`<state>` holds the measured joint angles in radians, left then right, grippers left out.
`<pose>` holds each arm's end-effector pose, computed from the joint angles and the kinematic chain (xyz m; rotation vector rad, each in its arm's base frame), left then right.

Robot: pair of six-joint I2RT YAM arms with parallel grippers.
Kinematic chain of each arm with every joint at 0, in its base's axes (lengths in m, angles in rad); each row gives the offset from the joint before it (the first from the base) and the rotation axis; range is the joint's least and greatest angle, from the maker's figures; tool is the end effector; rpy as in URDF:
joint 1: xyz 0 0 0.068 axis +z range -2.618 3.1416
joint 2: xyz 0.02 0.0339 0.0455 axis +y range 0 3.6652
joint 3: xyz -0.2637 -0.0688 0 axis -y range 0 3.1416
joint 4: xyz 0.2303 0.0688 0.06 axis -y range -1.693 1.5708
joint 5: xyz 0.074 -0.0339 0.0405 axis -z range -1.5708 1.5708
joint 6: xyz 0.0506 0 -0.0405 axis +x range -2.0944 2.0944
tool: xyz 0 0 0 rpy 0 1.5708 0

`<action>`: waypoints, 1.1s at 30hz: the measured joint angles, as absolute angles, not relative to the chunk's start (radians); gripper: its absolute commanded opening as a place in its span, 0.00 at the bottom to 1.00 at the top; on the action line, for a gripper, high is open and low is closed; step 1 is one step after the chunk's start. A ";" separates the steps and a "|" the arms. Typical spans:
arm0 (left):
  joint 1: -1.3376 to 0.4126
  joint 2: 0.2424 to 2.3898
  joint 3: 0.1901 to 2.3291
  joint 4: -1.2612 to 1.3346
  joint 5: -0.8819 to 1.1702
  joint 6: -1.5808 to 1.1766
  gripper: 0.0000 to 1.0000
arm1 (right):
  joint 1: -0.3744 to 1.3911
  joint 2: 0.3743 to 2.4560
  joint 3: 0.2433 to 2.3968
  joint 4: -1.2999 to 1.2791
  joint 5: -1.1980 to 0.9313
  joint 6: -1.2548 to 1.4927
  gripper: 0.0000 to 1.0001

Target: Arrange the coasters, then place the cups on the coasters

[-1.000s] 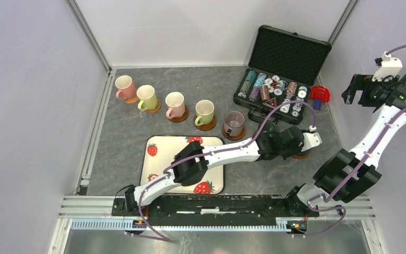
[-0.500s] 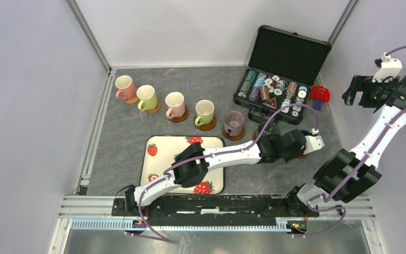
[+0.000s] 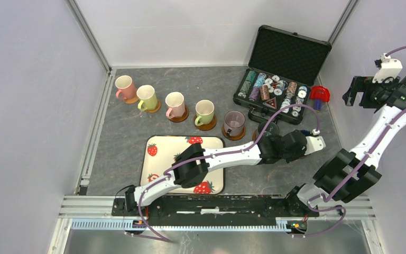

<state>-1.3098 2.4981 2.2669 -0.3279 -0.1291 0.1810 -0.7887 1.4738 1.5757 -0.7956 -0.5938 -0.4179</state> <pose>0.1544 -0.5530 0.2115 1.4144 1.6468 -0.5243 0.2362 -0.1976 0.3849 0.0913 2.1275 -0.0299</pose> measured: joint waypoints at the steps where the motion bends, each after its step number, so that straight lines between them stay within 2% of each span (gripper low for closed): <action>1: -1.310 2.498 2.267 -0.326 -0.129 0.181 0.45 | -0.789 1.474 1.576 -0.796 -0.594 -0.418 0.98; 5: -1.310 2.498 2.267 -0.325 -0.130 0.182 0.52 | -0.789 1.473 1.576 -0.796 -0.599 -0.424 0.98; 20: -1.289 2.472 2.260 -0.392 -0.126 0.233 0.64 | -0.765 1.461 1.538 -0.784 -0.651 -0.440 0.98; 27: -1.242 2.279 2.167 -0.449 -0.073 0.242 0.70 | -0.704 1.461 1.490 -0.763 -0.629 -0.435 0.98; 33: -1.141 2.068 2.143 -0.554 0.061 0.242 0.80 | -0.647 1.459 1.489 -0.722 -0.624 -0.419 0.98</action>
